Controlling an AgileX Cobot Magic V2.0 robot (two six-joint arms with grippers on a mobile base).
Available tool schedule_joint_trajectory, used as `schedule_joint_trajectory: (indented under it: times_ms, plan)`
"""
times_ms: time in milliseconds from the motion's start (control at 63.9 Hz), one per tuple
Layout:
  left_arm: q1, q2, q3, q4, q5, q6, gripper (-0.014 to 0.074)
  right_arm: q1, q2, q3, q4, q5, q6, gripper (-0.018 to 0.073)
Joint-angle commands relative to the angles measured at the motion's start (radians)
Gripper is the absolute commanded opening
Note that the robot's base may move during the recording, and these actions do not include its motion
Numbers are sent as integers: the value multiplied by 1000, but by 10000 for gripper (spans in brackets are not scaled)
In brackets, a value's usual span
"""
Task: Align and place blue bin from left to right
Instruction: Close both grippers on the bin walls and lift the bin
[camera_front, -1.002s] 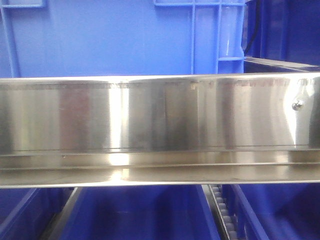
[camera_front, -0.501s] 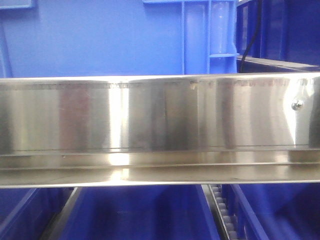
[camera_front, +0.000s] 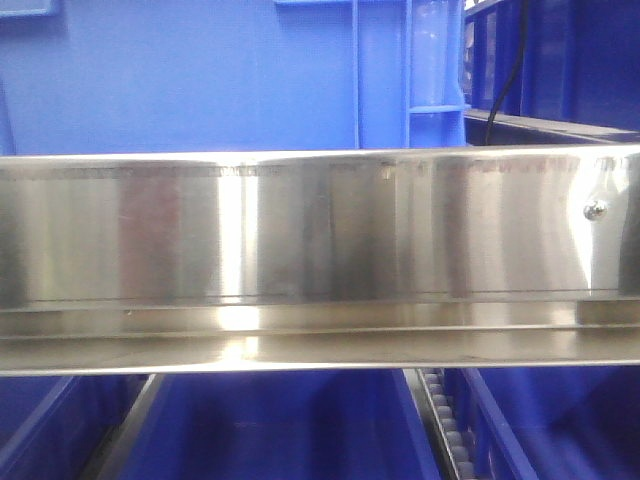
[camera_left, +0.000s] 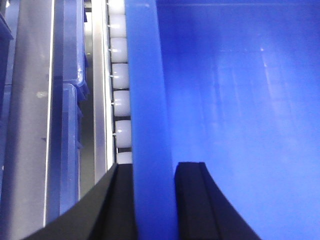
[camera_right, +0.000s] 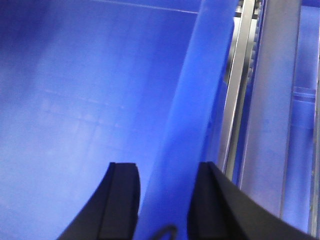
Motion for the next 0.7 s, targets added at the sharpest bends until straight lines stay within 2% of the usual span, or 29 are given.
schedule_joint_trajectory:
  times_ms: [0,313,564,689]
  plan:
    - [-19,-32,-6,-141,-5,4,-111,12,-26,-4,54,-76,17,-160]
    - [-19,-115,-6,-165,-5,4,-111,12,-73,-4,54,-115,17,-160]
    - [-19,-185,-6,-168,-48,4,-111,12,-114,-4,54,-137,17,-160]
    - [-19,-212,-6,-202,-77,4,-111,12,-137,-4,54,-158,17,-160]
